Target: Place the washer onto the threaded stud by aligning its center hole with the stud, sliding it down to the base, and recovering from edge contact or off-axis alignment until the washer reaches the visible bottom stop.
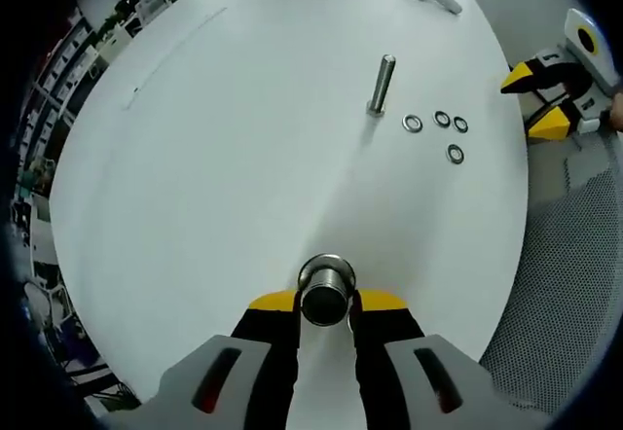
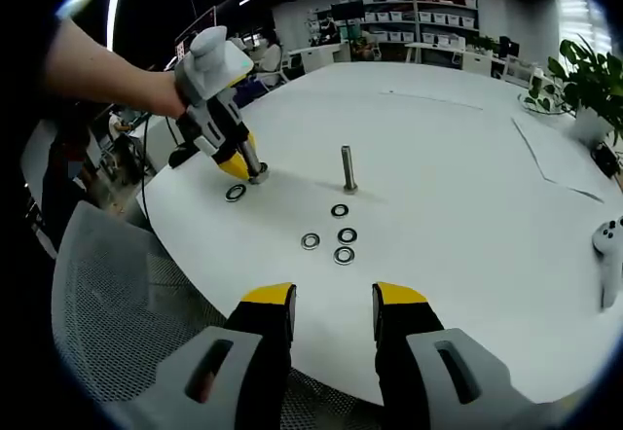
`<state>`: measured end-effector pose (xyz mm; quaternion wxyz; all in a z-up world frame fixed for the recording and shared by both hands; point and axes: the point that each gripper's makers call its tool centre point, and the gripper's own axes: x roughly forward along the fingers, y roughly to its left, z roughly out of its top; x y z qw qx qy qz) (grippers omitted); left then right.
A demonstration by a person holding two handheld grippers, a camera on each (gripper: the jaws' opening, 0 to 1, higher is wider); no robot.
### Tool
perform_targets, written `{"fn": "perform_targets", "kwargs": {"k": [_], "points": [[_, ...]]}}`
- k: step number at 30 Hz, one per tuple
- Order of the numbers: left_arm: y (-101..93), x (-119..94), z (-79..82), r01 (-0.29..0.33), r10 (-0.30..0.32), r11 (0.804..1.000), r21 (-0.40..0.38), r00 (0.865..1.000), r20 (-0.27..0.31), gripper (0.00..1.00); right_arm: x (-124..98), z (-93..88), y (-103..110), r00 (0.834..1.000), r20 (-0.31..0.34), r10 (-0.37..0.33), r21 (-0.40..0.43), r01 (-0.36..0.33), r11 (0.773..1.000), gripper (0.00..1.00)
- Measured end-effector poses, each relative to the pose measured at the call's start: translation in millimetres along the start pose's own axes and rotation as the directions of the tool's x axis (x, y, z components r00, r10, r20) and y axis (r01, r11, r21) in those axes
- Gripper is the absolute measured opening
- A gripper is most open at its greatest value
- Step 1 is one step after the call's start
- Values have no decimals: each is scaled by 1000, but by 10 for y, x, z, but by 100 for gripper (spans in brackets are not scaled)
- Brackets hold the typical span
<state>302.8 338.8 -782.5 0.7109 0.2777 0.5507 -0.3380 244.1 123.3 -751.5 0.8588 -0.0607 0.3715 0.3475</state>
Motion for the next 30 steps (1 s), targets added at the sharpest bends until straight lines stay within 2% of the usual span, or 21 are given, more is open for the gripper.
{"fn": "perform_targets", "kwargs": {"k": [11,22,30], "points": [[34,-123,0,-12,15,998,-60,999,38,19,1,-2,-1,1000,0,0,0,0,1000,34],[9,-178,-115,-21,23,997,-78,999,31,20,-1,8,0,1000,5,0,-1,0,1000,34],[-82,-148,-173,-4,6,995,-99,1000,23,21,-8,19,-2,1000,11,-1,1,0,1000,34]]}}
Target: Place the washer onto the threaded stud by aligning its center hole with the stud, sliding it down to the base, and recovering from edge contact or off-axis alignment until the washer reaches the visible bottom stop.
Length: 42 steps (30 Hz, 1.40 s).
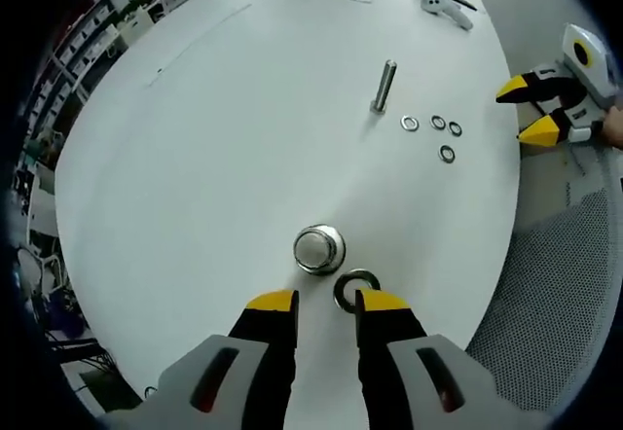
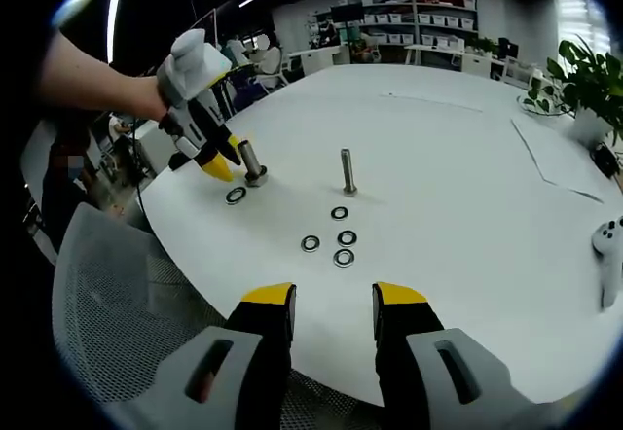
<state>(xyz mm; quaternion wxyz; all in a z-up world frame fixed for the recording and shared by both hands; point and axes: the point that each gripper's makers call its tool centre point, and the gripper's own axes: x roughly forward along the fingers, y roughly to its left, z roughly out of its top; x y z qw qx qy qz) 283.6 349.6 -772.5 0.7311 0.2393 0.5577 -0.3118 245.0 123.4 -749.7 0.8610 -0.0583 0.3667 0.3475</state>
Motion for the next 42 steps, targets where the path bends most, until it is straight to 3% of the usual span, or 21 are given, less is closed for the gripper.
{"fn": "perform_targets", "kwargs": {"k": [21,42], "points": [[-233,181,-104,29,-30,999,-41,999,-17,29,-3,6,-2,1000,3,-1,0,1,1000,34],[-245,221,-90,-13,13,1000,-7,1000,-9,21,-4,9,-2,1000,5,-2,-5,2,1000,34]]}}
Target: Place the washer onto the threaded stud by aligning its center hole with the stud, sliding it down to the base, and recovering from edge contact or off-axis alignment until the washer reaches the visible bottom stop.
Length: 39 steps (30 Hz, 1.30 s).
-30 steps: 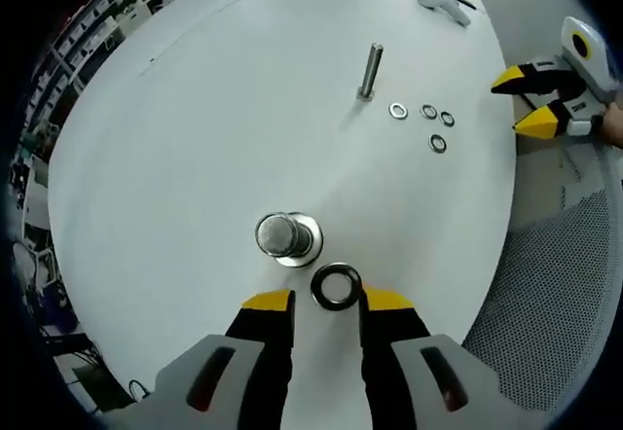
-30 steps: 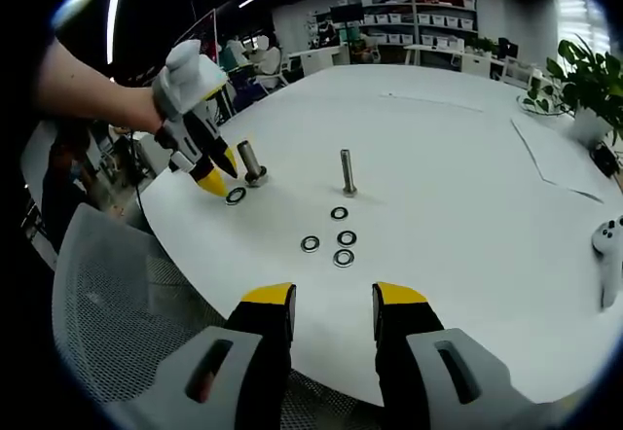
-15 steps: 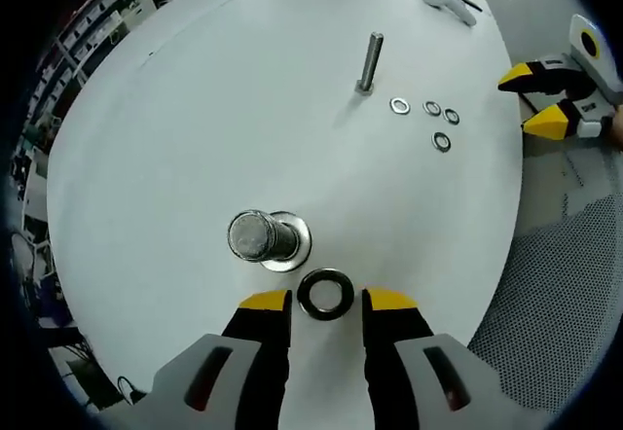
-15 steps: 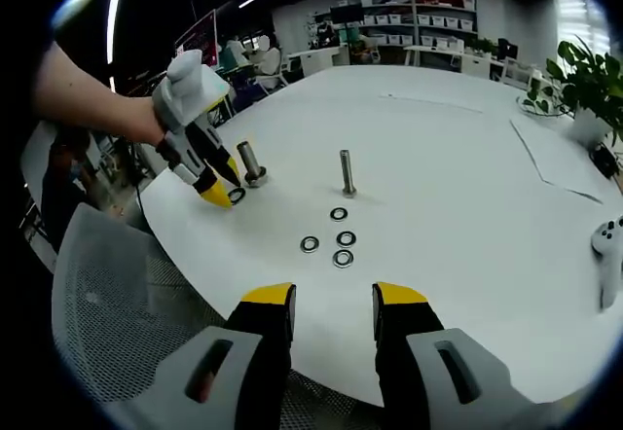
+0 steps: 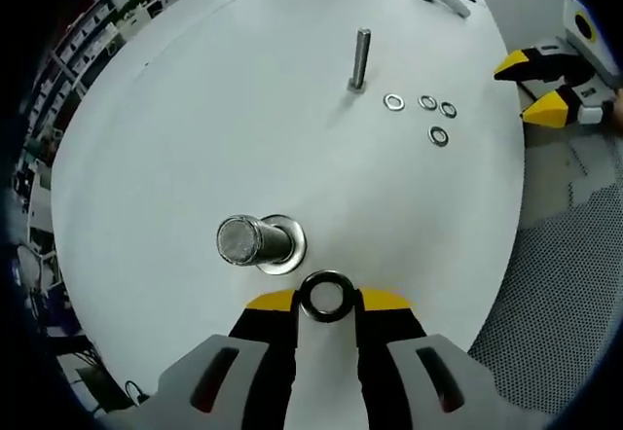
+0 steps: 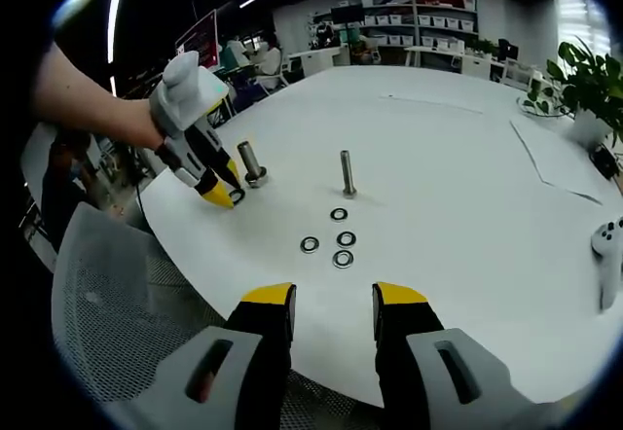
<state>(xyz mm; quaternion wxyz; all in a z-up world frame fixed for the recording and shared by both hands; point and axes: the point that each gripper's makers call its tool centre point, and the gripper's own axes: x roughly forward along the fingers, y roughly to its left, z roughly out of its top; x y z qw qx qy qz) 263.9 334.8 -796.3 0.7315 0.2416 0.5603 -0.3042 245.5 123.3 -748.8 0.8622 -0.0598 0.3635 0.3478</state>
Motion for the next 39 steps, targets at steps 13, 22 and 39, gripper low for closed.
{"fn": "perform_targets", "kwargs": {"k": [13,22,39], "points": [[-10,-54,-227,18,-17,1000,22,998,-57,21,0,-12,13,1000,-8,6,-5,-6,1000,34],[-28,-58,-227,13,-10,999,36,998,-70,23,3,-17,18,1000,-10,8,-5,-8,1000,34],[-14,-69,-243,8,-8,1000,-2,999,-39,19,1,-13,12,1000,-9,3,-6,-3,1000,34]]}}
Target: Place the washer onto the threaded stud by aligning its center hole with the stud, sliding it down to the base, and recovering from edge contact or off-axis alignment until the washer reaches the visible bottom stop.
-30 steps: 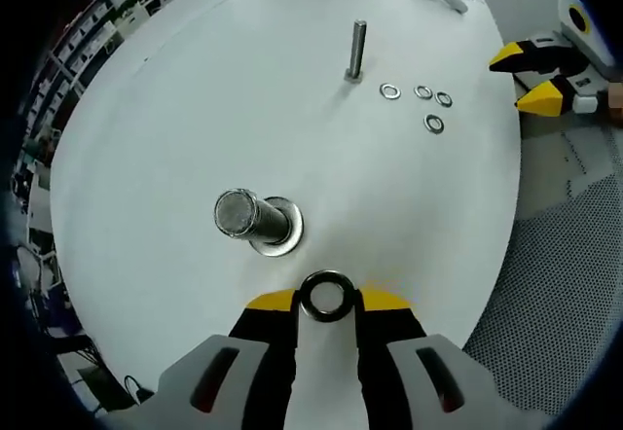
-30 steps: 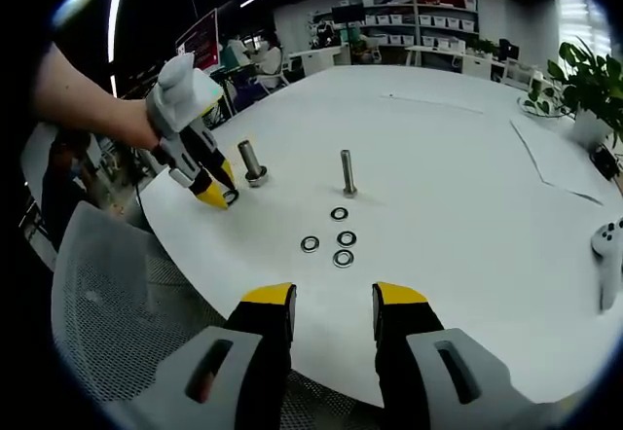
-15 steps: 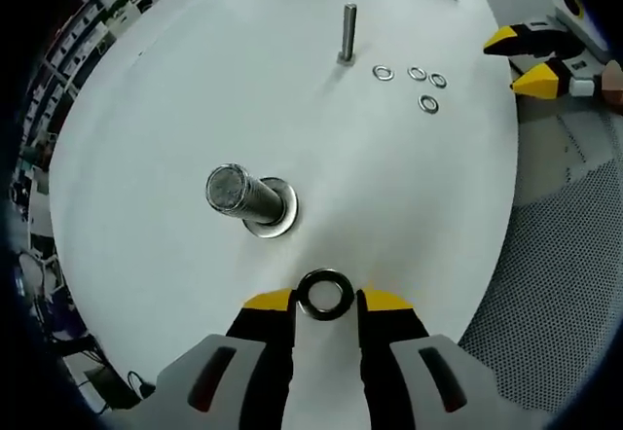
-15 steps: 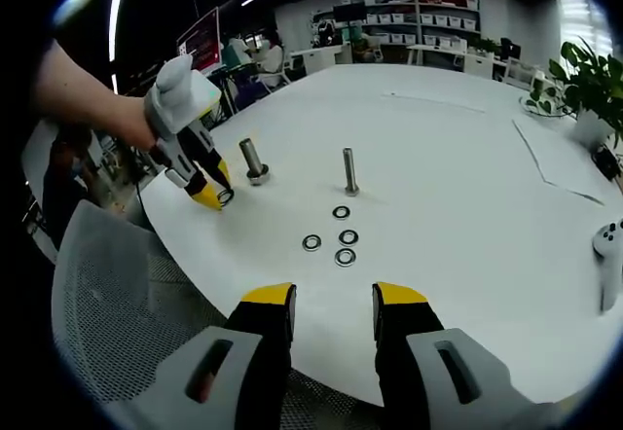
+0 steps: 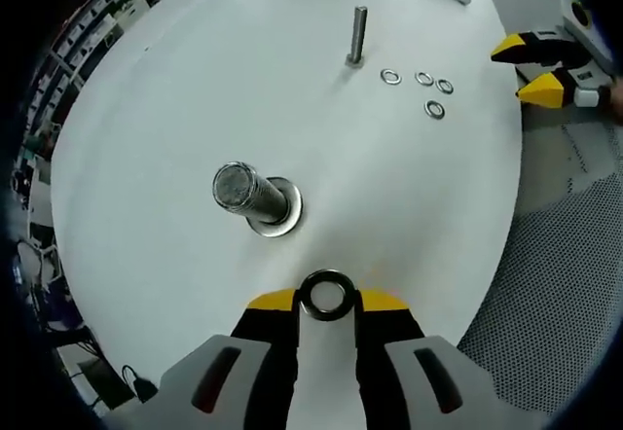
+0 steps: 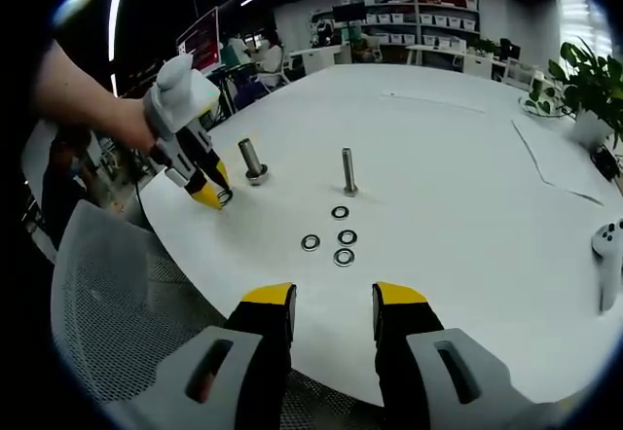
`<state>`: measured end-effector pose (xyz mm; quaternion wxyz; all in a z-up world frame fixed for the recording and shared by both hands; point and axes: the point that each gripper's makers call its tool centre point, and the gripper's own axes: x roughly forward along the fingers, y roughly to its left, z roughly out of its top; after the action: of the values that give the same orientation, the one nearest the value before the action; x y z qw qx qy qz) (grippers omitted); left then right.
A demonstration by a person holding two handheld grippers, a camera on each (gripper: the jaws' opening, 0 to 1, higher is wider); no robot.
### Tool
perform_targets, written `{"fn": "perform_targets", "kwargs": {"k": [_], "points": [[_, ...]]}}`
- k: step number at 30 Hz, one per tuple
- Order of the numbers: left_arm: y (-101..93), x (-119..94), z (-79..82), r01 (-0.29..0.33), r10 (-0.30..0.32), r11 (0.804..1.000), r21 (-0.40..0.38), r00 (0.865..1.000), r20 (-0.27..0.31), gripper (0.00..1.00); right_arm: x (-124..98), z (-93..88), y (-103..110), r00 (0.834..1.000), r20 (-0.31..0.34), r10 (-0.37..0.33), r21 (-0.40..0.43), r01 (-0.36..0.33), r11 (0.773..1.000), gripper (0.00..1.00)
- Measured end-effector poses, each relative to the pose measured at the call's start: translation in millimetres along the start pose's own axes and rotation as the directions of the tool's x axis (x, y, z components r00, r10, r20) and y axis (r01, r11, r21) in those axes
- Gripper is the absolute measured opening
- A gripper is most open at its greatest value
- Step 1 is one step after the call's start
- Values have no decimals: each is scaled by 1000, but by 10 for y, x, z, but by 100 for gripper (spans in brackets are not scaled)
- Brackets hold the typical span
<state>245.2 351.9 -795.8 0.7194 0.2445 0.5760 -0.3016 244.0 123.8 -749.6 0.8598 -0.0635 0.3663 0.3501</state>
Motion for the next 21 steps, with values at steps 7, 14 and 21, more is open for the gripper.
{"fn": "perform_targets", "kwargs": {"k": [7,14,21], "points": [[-4,-1,8,-13,14,1000,-23,1000,11,19,1,1,3,1000,0,2,1,-2,1000,34],[10,-8,-44,-19,18,999,46,1000,3,18,5,1,-8,1000,3,-1,2,1,1000,34],[49,-104,30,-19,18,998,65,1000,25,18,-1,5,-8,1000,3,-1,2,1,1000,34]]}}
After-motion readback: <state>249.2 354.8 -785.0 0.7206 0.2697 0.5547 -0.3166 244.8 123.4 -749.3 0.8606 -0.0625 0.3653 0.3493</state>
